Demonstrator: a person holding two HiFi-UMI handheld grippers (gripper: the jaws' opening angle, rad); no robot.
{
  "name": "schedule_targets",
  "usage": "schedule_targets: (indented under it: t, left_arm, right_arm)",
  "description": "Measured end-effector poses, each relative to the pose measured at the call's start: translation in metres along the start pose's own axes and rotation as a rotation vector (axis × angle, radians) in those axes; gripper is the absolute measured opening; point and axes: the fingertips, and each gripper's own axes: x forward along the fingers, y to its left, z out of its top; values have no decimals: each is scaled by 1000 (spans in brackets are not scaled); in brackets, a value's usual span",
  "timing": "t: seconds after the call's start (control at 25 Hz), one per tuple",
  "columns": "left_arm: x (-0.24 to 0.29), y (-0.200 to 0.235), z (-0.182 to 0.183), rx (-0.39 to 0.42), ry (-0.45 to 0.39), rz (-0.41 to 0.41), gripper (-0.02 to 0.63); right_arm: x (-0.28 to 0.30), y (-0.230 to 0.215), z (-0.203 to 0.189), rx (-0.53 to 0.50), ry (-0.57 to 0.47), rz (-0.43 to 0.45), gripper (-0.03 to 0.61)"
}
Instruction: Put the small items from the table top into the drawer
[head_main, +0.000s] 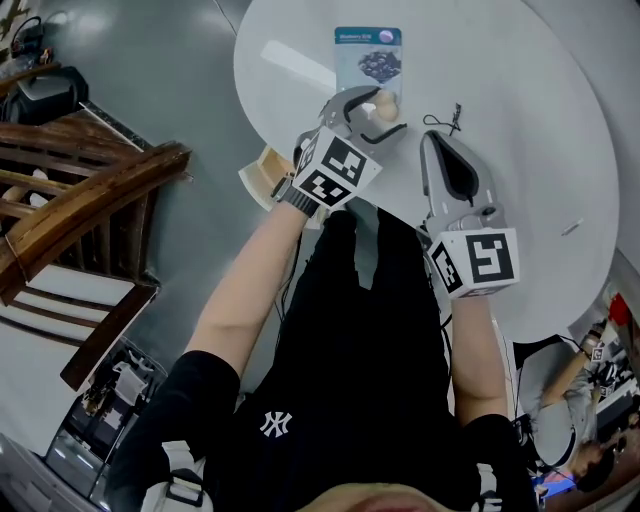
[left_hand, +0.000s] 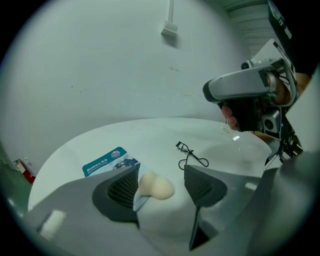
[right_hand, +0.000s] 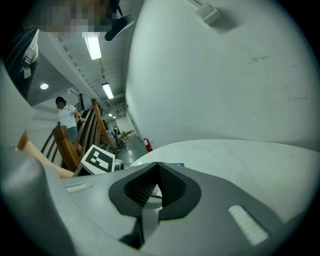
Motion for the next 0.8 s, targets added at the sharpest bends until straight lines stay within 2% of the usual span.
schedule_targets:
  t: [0.44,0.8]
  left_arm:
    - [17,9,-18,22,48,14,278]
    - [12,13,-17,7,12,37,244]
  right_arm:
    - [3,-11,-9,7,29,-17,25]
    - [1,-12,-11,10,29,-30,23]
